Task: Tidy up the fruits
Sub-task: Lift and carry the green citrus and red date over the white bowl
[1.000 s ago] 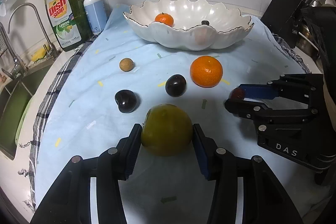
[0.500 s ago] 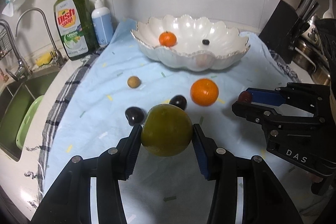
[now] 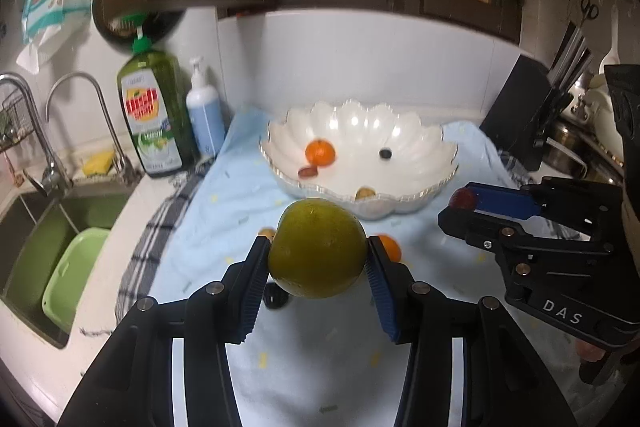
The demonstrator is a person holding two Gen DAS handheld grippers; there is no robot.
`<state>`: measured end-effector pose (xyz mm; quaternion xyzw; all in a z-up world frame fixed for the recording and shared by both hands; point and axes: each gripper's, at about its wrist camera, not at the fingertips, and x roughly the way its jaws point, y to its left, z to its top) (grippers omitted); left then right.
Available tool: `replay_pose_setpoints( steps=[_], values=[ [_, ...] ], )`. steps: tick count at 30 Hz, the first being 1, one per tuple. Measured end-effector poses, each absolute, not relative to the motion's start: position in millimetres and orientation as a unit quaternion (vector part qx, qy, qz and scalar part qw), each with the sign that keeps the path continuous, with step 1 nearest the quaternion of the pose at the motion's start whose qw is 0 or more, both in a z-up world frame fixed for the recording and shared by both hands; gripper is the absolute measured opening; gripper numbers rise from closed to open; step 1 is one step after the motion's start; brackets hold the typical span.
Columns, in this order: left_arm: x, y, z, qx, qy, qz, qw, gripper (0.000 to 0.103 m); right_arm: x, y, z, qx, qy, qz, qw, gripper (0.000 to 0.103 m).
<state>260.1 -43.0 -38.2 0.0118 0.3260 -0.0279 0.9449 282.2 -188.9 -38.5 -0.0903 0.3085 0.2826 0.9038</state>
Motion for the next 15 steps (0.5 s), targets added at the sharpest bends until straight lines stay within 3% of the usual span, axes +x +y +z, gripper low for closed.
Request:
replay_pose_setpoints(
  steps=[15],
  values=[
    [289.3, -50.1, 0.9, 0.017, 0.281, -0.038, 0.959, 0.047, 306.6, -202.7, 1.1, -0.071, 0.259, 0.246, 0.931, 0.03]
  ],
)
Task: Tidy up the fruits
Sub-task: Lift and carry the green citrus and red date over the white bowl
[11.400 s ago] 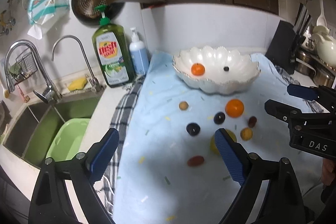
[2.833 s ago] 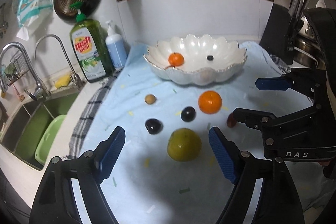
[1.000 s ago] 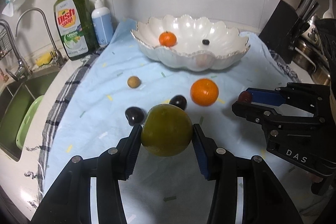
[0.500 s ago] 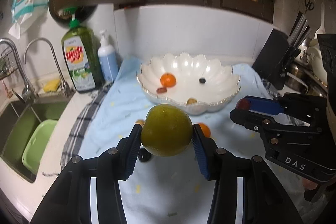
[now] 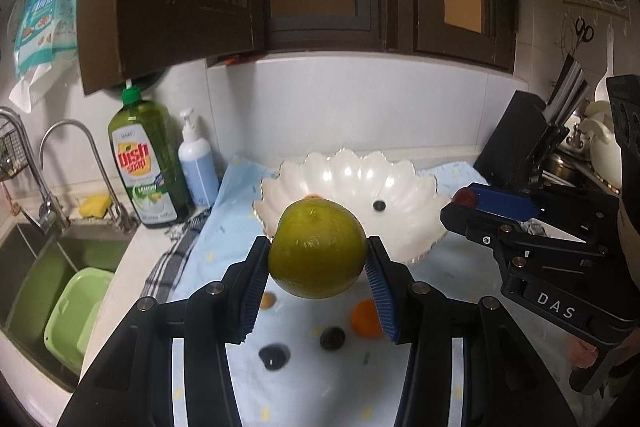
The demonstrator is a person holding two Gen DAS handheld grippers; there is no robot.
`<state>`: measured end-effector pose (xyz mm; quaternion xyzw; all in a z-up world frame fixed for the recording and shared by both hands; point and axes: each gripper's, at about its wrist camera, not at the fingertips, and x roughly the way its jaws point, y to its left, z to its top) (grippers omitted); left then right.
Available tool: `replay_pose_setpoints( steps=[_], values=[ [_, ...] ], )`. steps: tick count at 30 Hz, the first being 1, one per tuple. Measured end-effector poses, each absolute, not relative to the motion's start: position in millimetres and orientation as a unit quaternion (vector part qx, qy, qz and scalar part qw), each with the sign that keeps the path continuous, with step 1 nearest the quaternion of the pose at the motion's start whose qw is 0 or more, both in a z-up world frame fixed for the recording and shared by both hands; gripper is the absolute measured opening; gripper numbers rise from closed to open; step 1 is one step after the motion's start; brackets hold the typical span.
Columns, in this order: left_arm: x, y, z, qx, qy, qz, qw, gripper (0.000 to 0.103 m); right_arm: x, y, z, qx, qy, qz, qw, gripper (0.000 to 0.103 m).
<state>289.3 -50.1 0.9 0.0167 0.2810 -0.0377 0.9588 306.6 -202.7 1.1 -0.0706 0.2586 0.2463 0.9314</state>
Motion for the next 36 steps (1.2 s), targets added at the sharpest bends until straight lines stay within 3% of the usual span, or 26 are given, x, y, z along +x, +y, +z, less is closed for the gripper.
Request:
replay_pose_setpoints(
  steps=[13, 22, 36],
  values=[
    [340.1, -54.8, 17.9, 0.037, 0.269, -0.04, 0.962, 0.047, 352.8, -206.6, 19.4, -0.07, 0.249, 0.215, 0.942, 0.03],
    [387.3, -64.1, 18.3, 0.042, 0.288, -0.054, 0.955, 0.047, 405.1, -212.4, 11.9, -0.071, 0.288, 0.196, 0.935, 0.03],
    [481.9, -83.2, -26.9, 0.037, 0.388, -0.083, 0.917, 0.047, 481.4, -222.5, -26.4, -0.07, 0.376, 0.161, 0.91, 0.03]
  ],
)
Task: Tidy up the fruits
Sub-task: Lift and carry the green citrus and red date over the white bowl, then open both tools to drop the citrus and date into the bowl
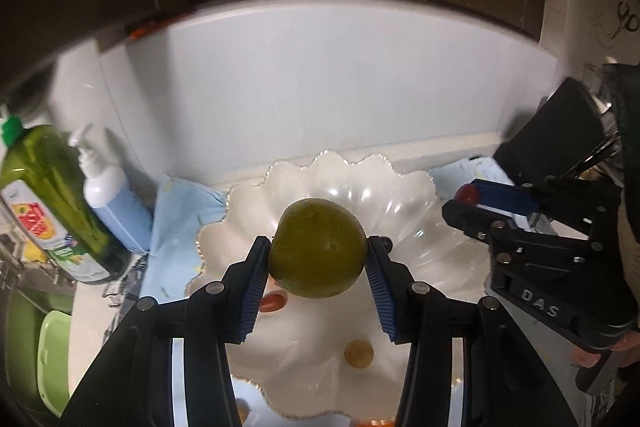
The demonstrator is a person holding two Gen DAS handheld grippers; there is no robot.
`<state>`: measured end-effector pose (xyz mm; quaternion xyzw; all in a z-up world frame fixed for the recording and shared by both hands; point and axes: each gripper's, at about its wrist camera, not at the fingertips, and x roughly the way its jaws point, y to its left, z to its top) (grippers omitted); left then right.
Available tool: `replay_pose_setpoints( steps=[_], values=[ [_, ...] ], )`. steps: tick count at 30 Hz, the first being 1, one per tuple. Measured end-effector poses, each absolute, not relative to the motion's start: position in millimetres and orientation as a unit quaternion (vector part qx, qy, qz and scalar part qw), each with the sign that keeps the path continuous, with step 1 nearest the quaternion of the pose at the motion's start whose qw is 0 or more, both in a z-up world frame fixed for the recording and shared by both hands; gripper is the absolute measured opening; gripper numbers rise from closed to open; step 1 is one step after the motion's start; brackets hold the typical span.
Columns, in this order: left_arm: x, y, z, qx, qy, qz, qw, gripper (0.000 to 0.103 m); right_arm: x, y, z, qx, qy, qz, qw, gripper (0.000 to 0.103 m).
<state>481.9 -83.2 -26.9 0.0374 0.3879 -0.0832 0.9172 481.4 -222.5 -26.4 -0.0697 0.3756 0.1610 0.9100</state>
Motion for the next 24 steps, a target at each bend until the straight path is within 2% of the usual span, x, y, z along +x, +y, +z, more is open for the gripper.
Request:
replay_pose_setpoints(
  steps=[12, 21, 24],
  values=[
    [524.5, -98.5, -69.9, 0.047, 0.457, -0.087, 0.884, 0.047, 510.7, -227.2, -61.5, -0.079, 0.432, 0.153, 0.885, 0.03],
    [537.9, -100.2, -81.3, 0.04, 0.479, -0.077, 0.874, 0.048, 518.9, -226.6, -75.0, -0.072, 0.455, 0.156, 0.874, 0.03],
    [536.5, -99.8, -80.2, 0.044, 0.471, -0.073, 0.878, 0.054, 518.6, -224.9, -75.3, -0.074, 0.456, 0.158, 0.873, 0.031]
  ],
)
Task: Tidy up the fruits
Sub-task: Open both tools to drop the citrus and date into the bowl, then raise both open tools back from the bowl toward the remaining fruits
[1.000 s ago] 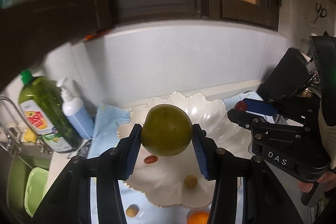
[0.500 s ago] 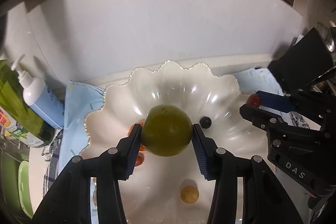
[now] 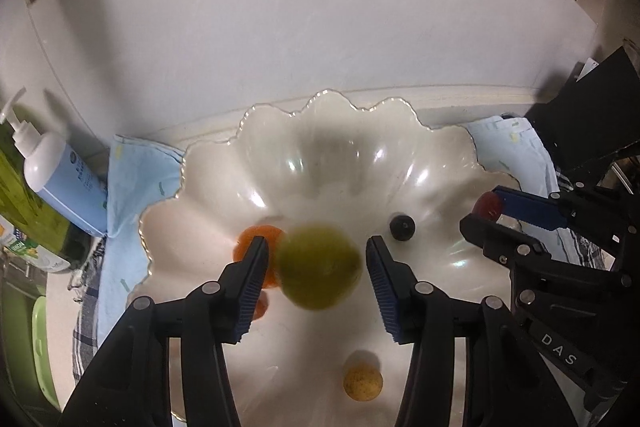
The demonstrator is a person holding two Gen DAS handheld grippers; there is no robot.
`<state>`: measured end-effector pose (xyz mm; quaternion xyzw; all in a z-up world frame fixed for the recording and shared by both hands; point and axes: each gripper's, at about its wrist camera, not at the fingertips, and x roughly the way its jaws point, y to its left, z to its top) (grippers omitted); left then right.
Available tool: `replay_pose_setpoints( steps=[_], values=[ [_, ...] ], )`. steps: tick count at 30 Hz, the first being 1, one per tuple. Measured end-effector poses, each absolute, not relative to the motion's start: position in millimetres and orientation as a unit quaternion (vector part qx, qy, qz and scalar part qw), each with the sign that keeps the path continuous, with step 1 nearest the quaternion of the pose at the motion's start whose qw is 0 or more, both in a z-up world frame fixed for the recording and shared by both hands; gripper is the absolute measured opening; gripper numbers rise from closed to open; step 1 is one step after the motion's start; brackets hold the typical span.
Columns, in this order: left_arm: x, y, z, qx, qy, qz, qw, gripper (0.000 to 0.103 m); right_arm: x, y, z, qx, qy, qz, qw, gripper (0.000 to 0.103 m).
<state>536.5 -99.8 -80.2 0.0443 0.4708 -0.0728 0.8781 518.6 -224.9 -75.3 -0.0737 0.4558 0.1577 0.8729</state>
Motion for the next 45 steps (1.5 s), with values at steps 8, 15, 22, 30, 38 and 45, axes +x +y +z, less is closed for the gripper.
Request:
replay_pose_setpoints(
  steps=[8, 15, 22, 30, 38, 45],
  values=[
    [523.3, -91.8, -64.8, 0.072, 0.438, -0.036, 0.896, 0.073, 514.7, -228.0, -72.0, -0.075, 0.448, 0.148, 0.878, 0.056],
    [504.8, -81.1, -54.9, 0.065, 0.42, -0.024, 0.905, 0.078, 497.7, -231.5, -56.9, -0.074, 0.424, 0.143, 0.891, 0.059],
    [481.6, -73.8, -39.1, 0.062, 0.398, -0.018, 0.915, 0.079, 473.2, -228.3, -35.8, -0.068, 0.39, 0.147, 0.906, 0.059],
    [445.9, -63.7, -16.3, 0.059, 0.362, -0.015, 0.93, 0.082, 442.8, -221.7, -13.8, -0.064, 0.351, 0.156, 0.921, 0.059],
    [408.9, -50.0, 1.3, 0.056, 0.332, -0.009, 0.941, 0.084, 412.5, -212.6, 4.7, -0.052, 0.327, 0.18, 0.926, 0.059],
    [375.3, -35.8, 16.9, 0.048, 0.313, -0.014, 0.948, 0.085, 381.9, -196.3, 22.3, -0.056, 0.294, 0.199, 0.933, 0.059]
  ],
)
